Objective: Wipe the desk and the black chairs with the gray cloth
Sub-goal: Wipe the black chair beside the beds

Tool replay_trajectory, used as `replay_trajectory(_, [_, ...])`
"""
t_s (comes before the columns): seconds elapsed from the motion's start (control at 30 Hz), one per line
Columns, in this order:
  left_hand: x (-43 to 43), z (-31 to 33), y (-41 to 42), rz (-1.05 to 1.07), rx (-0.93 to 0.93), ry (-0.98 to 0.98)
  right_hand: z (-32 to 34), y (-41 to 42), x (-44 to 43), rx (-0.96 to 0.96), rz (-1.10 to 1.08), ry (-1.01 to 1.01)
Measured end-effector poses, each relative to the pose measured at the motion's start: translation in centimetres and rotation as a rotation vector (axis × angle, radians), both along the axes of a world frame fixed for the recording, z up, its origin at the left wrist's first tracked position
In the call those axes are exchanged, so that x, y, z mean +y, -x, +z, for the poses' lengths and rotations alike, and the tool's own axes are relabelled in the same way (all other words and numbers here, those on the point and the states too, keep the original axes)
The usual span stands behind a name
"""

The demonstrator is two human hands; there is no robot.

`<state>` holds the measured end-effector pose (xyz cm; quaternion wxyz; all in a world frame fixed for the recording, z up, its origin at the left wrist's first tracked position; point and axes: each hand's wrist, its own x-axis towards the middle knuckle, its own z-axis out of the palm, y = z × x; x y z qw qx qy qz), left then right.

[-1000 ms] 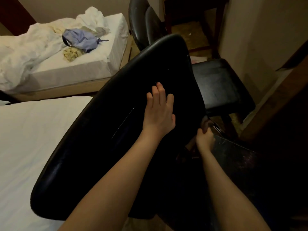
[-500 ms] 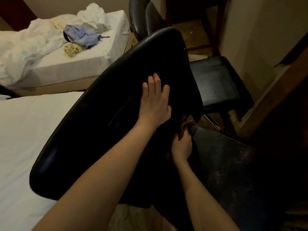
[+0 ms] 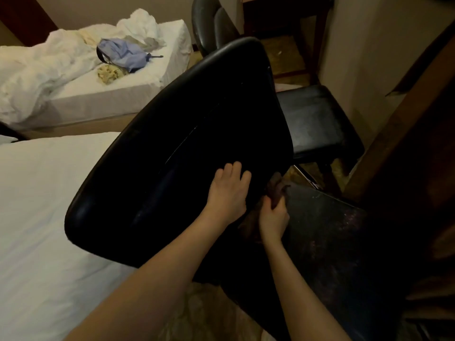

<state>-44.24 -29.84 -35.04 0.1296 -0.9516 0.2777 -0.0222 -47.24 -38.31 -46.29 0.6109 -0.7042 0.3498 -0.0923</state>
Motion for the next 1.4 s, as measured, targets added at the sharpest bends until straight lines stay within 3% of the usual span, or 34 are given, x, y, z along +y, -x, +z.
replay_trajectory(0.1, [0.5, -2.1, 2.0, 0.005, -0.009, 0.006, -0.6, 0.7, 3.0, -0.173, 0.171, 0.043])
replay_trajectory(0.17, [1.1, -3.0, 2.7, 0.009, 0.010, 0.010, -2.8, 1.4, 4.8, -0.126, 0.205, 0.061])
replay_trajectory(0.27, [2.6, -4.1, 3.5, -0.009, -0.009, -0.041, -7.3, 4.0, 5.8, 0.155, 0.212, 0.024])
replay_trajectory(0.37, [3.2, -4.3, 3.1, -0.025, 0.022, -0.023, -11.1, 8.1, 7.2, 0.599, 0.483, 0.001])
replay_trajectory(0.43, [3.4, -3.8, 2.7, -0.058, 0.039, 0.006, -12.2, 9.9, 8.9, 0.728, 0.522, -0.002])
replay_trajectory(0.6, [4.5, -3.3, 3.2, -0.140, 0.117, -0.068, -9.7, 7.8, 8.7, 0.512, 0.171, -0.063])
replay_trajectory(0.7, [5.4, -3.4, 4.5, -0.159, 0.097, -0.069, -6.7, 6.4, 6.6, 0.295, 0.106, -0.052])
replay_trajectory(0.87, [6.0, -3.9, 5.8, -0.129, 0.046, -0.071, -3.0, 6.7, 5.5, -0.051, -0.018, -0.283])
replay_trajectory(0.93, [5.9, -3.6, 5.8, -0.093, 0.059, -0.003, -1.7, 7.4, 6.9, -0.171, 0.002, -0.356])
replay_trajectory(1.0, [5.9, -3.6, 5.8, -0.081, 0.065, 0.033, -1.5, 8.6, 9.4, -0.224, 0.071, -0.290])
replay_trajectory(1.13, [6.4, -4.2, 6.3, -0.093, 0.075, 0.001, -3.9, 10.2, 12.2, -0.146, 0.072, -0.142])
replay_trajectory(1.3, [5.6, -4.4, 6.7, -0.082, 0.064, -0.066, -8.3, 11.0, 8.2, 0.438, 0.196, -0.139])
replay_trajectory(1.4, [4.1, -4.7, 6.3, -0.042, 0.082, -0.115, -8.4, 10.2, 5.1, 0.392, 0.061, -0.142])
